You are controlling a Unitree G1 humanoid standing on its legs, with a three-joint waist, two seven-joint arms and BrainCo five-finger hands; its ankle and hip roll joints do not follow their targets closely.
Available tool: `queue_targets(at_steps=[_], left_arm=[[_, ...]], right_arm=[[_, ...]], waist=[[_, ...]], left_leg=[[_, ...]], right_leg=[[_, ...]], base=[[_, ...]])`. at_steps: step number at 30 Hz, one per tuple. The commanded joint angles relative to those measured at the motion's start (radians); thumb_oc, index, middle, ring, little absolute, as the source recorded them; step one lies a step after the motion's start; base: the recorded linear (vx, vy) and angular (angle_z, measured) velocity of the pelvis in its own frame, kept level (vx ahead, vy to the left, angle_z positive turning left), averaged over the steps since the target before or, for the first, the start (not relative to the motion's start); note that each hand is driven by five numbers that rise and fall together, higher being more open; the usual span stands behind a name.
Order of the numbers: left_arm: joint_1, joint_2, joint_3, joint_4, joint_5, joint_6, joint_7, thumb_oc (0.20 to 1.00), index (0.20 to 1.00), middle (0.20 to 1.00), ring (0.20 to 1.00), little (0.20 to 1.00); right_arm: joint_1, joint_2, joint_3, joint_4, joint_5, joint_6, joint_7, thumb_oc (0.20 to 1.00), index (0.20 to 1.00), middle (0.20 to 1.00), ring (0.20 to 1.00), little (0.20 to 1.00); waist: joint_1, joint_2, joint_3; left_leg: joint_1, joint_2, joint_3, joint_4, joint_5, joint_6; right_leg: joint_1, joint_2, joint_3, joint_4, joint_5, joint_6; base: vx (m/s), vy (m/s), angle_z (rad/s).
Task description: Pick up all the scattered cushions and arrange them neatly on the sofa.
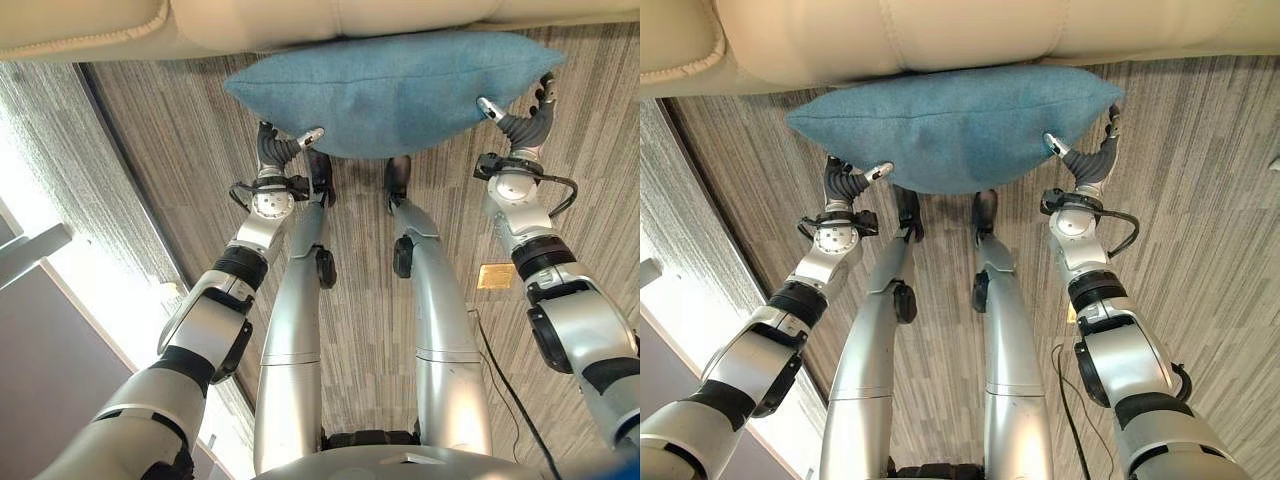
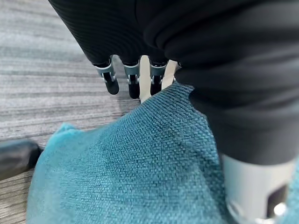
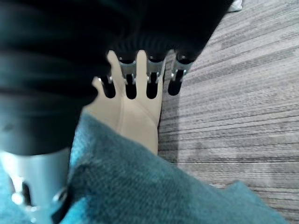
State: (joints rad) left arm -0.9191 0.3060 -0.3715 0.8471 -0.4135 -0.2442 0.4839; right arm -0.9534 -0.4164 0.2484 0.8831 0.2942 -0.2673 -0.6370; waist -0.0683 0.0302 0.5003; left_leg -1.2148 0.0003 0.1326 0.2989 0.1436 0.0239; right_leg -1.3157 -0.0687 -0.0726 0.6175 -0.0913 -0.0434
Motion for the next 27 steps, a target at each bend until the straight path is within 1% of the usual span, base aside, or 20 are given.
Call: queue_targets(at_steps=[1, 4, 10, 11, 12, 13, 14, 15, 17, 18, 21, 22, 23, 26, 27], left_arm=[[0.021, -0.014, -0.03, 0.018, -0.019, -0.013, -0.004, 1.0, 1.0, 1.0, 1.0, 1.0], [-0.051, -0.023, -0.052, 0.018, -0.03, -0.017, -0.013, 1.0, 1.0, 1.0, 1.0, 1.0], [-0.152, -0.052, -0.084, -0.001, -0.038, -0.025, -0.011, 1.0, 1.0, 1.0, 1.0, 1.0], [-0.17, -0.057, -0.088, -0.008, -0.044, -0.028, -0.011, 0.661, 0.661, 0.661, 0.661, 0.661], [-0.188, -0.059, -0.09, -0.019, -0.057, -0.035, -0.015, 0.203, 0.203, 0.203, 0.203, 0.203], [-0.206, -0.064, -0.088, -0.041, -0.072, -0.045, -0.014, 0.2, 0.2, 0.2, 0.2, 0.2], [-0.206, -0.063, -0.088, -0.041, -0.072, -0.045, -0.014, 0.2, 0.2, 0.2, 0.2, 0.2], [-0.212, -0.075, -0.078, -0.095, -0.103, -0.069, -0.01, 0.2, 0.2, 0.2, 0.2, 0.2], [-0.213, -0.078, -0.075, -0.117, -0.102, -0.074, -0.006, 0.2, 0.2, 0.2, 0.2, 0.2], [-0.197, -0.066, -0.078, -0.166, -0.06, -0.076, -0.005, 0.2, 0.2, 0.2, 0.2, 0.2], [-0.178, -0.059, -0.081, -0.191, -0.031, -0.075, -0.005, 0.2, 0.2, 0.2, 0.2, 0.2], [-0.149, -0.065, -0.068, -0.208, -0.035, -0.079, -0.009, 0.2, 0.2, 0.2, 0.2, 0.2], [-0.081, -0.092, -0.051, -0.253, -0.062, -0.091, -0.022, 0.2, 0.2, 0.2, 0.2, 0.2], [-0.027, -0.099, -0.046, -0.301, -0.048, -0.091, -0.033, 0.2, 0.2, 0.2, 0.2, 0.2], [0.025, -0.105, -0.04, -0.336, -0.043, -0.093, -0.046, 0.2, 0.2, 0.2, 0.2, 0.2]], right_arm=[[0.046, 0.007, 0.052, -0.011, 0.077, -0.038, 0.04, 1.0, 1.0, 1.0, 1.0, 1.0], [-0.039, 0.012, 0.102, -0.007, 0.102, -0.038, 0.073, 1.0, 1.0, 1.0, 1.0, 1.0], [-0.151, 0.054, 0.173, -0.022, 0.092, -0.032, 0.096, 1.0, 1.0, 1.0, 1.0, 1.0], [-0.167, 0.068, 0.179, -0.027, 0.097, -0.033, 0.104, 0.501, 0.501, 0.501, 0.501, 0.501], [-0.184, 0.078, 0.189, -0.036, 0.103, -0.035, 0.112, 0.247, 0.247, 0.247, 0.247, 0.247], [-0.202, 0.095, 0.195, -0.051, 0.106, -0.038, 0.118, 0.2, 0.2, 0.2, 0.2, 0.2], [-0.203, 0.095, 0.196, -0.051, 0.106, -0.038, 0.118, 0.2, 0.2, 0.2, 0.2, 0.2], [-0.216, 0.118, 0.201, -0.087, 0.107, -0.052, 0.123, 0.2, 0.2, 0.2, 0.2, 0.2], [-0.215, 0.127, 0.195, -0.099, 0.107, -0.06, 0.12, 0.2, 0.2, 0.2, 0.2, 0.2], [-0.189, 0.136, 0.176, -0.133, 0.098, -0.081, 0.121, 0.2, 0.2, 0.2, 0.2, 0.2], [-0.159, 0.138, 0.156, -0.157, 0.092, -0.095, 0.119, 0.2, 0.2, 0.2, 0.2, 0.2], [-0.128, 0.144, 0.139, -0.183, 0.088, -0.104, 0.119, 0.2, 0.2, 0.2, 0.2, 0.2], [-0.058, 0.156, 0.116, -0.239, 0.068, -0.106, 0.12, 0.2, 0.2, 0.2, 0.2, 0.2], [0.005, 0.157, 0.099, -0.284, 0.047, -0.111, 0.121, 0.2, 0.2, 0.2, 0.2, 0.2], [0.055, 0.16, 0.092, -0.327, 0.031, -0.114, 0.131, 0.2, 0.2, 0.2, 0.2, 0.2]], waist=[[-0.002, 0.013, -0.121], [0.004, 0.019, -0.123], [0.011, 0.028, -0.134], [0.012, 0.029, -0.136], [0.013, 0.03, -0.137], [0.013, 0.03, -0.141], [0.013, 0.03, -0.141], [0.014, 0.03, -0.15], [0.014, 0.029, -0.154], [0.013, 0.029, -0.165], [0.012, 0.028, -0.176], [0.012, 0.029, -0.185], [0.007, 0.028, -0.195], [0.005, 0.028, -0.2], [0.003, 0.026, -0.202]], left_leg=[[-0.065, 0.012, -0.052, 0.137, -0.163, -0.013], [-0.087, 0.011, -0.058, 0.145, -0.161, -0.012], [-0.093, 0.008, -0.061, 0.149, -0.16, -0.015], [-0.094, 0.009, -0.061, 0.147, -0.159, -0.016], [-0.094, 0.009, -0.062, 0.145, -0.159, -0.017], [-0.095, 0.009, -0.064, 0.145, -0.158, -0.018], [-0.095, 0.009, -0.064, 0.146, -0.158, -0.019], [-0.091, 0.007, -0.07, 0.14, -0.156, -0.021], [-0.089, 0.005, -0.071, 0.139, -0.156, -0.021], [-0.079, 0.004, -0.075, 0.132, -0.154, -0.024], [-0.067, 0.002, -0.076, 0.122, -0.15, -0.028], [-0.053, 0.005, -0.073, 0.112, -0.147, -0.033], [-0.018, 0.006, -0.072, 0.097, -0.143, -0.038], [0.024, 0.008, -0.071, 0.074, -0.138, -0.046], [0.07, 0.009, -0.068, 0.051, -0.135, -0.053]], right_leg=[[-0.013, -0.028, 0.018, -0.106, 0.053, 0.124], [-0.031, -0.025, 0.02, -0.095, 0.048, 0.125], [-0.035, -0.019, 0.014, -0.094, 0.045, 0.122], [-0.035, -0.017, 0.013, -0.094, 0.046, 0.122], [-0.036, -0.016, 0.013, -0.097, 0.047, 0.122], [-0.037, -0.015, 0.01, -0.098, 0.049, 0.123], [-0.037, -0.015, 0.01, -0.098, 0.049, 0.123], [-0.031, -0.011, 0.006, -0.104, 0.048, 0.123], [-0.028, -0.008, 0.005, -0.104, 0.048, 0.123], [-0.018, -0.005, 0.001, -0.107, 0.047, 0.121], [-0.004, -0.004, -0.003, -0.113, 0.047, 0.121], [0.012, -0.003, -0.006, -0.121, 0.048, 0.121], [0.048, -0.001, -0.012, -0.138, 0.052, 0.119], [0.091, 0.0, -0.014, -0.158, 0.053, 0.118], [0.134, -0.001, -0.019, -0.178, 0.055, 0.118]], base=[[0.03, -0.057, -0.01], [0.02, -0.034, 0.0], [0.0, 0.0, 0.0], [0.0, 0.0, 0.0], [0.0, 0.0, 0.0], [0.0, 0.0, 0.0], [0.0, 0.0, 0.0], [0.0, 0.0, 0.0], [0.0, 0.0, 0.0], [0.0, 0.0, 0.0], [0.0, 0.0, 0.0], [0.0, 0.0, 0.0], [0.0, 0.0, 0.0], [0.0, 0.0, 0.0], [0.0, 0.0, 0.0]])
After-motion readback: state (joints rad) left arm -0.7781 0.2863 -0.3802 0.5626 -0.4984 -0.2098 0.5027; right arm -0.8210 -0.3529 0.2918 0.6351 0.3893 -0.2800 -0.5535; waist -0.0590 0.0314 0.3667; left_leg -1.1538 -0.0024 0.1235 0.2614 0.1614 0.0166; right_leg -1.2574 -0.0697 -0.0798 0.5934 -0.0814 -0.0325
